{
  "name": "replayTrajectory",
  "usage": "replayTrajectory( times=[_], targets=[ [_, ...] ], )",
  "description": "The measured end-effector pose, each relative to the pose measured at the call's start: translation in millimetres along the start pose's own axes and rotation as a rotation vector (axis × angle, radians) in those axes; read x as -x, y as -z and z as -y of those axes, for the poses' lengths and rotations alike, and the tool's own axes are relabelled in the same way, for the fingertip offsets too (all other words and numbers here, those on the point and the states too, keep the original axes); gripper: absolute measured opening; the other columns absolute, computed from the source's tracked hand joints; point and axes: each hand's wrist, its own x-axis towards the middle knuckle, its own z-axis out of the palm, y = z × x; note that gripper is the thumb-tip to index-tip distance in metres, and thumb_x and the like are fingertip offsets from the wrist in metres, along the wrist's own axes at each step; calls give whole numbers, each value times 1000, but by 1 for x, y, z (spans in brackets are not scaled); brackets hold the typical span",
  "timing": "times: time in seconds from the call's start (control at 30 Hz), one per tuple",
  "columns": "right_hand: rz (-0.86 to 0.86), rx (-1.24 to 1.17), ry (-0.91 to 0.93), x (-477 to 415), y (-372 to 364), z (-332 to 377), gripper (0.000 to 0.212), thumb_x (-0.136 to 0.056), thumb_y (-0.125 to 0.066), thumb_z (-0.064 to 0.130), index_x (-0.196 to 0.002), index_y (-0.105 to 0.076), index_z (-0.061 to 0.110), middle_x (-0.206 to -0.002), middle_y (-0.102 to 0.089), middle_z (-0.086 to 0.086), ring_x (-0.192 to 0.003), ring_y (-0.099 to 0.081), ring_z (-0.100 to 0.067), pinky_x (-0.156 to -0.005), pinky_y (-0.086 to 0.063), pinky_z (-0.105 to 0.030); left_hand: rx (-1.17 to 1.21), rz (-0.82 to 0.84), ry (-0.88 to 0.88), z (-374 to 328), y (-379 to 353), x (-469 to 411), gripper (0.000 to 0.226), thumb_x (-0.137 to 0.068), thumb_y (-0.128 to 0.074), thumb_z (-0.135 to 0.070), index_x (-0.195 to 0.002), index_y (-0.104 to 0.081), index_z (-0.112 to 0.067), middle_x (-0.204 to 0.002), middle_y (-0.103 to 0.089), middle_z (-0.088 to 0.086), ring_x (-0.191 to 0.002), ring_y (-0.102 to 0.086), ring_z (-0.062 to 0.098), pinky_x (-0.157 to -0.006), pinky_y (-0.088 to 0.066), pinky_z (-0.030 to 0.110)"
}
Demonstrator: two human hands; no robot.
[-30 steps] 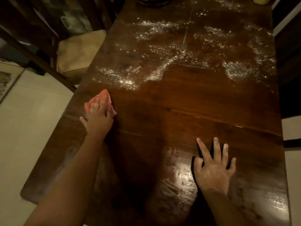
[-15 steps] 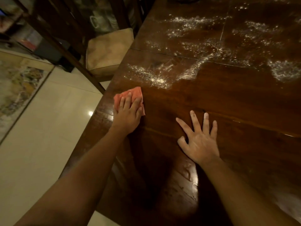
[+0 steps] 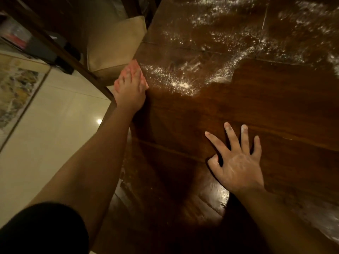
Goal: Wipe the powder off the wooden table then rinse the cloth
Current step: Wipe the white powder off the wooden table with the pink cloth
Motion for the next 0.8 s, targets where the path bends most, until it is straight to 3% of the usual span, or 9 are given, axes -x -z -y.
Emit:
replayTrajectory(
  times=[0.13,0.2,0.37,0.53,0.67,0.73,0.8],
  targets=[
    [17,15,9,-2,3,2,67,-92,-29,50,-155,-8,54,-170,1,-3,-154,9,-41,-120,-3,-68,-19,106,-356,26,-7,63,59,-100,-2,-58,-156,-8,-41,-167,-2,-5,-153,0,21,-119,-5,63],
    [17,12,11,-2,4,2,66,-92,-29,51,-156,-9,54,-170,0,-3,-154,8,-41,-120,-3,-68,-13,130,-450,30,-7,101,56,-101,-6,-56,-155,-12,-42,-166,-5,-8,-153,3,17,-120,-3,61],
    [1,-34,5,-4,5,1,64,-93,-29,50,-155,-11,56,-170,-1,-1,-155,9,-38,-121,0,-65,7,70,-387,27,-6,91,52,-104,-11,-52,-154,-18,-43,-164,-14,-15,-152,-5,9,-120,-7,59],
    [-20,-70,1,-3,3,1,63,-94,-31,47,-154,-13,58,-170,-2,1,-155,10,-36,-122,1,-63,74,-26,-168,-1,-10,-10,53,-104,-14,-52,-155,-15,-40,-163,-20,-10,-151,-14,15,-120,-9,58],
    [-26,-103,-2,-3,2,-1,60,-95,-31,47,-153,-17,58,-170,-3,4,-156,12,-32,-122,4,-60,111,65,-68,-18,-7,-95,61,-94,-13,-61,-152,-16,-45,-165,-12,-9,-152,-7,18,-120,-5,59],
    [-36,-109,-19,-2,1,-1,59,-96,-31,46,-152,-21,59,-170,-6,6,-156,10,-30,-122,4,-60,97,86,-101,-28,-10,-105,57,-96,-15,-59,-152,-17,-47,-165,-12,-8,-152,-7,21,-118,-3,62],
    [-48,-110,-33,-2,1,-2,58,-95,-31,44,-150,-25,59,-170,-9,6,-157,7,-29,-122,3,-59,101,107,-293,-31,-7,-92,51,-100,-18,-54,-150,-16,-51,-164,-16,-11,-152,-12,20,-117,-7,64]
  ],
)
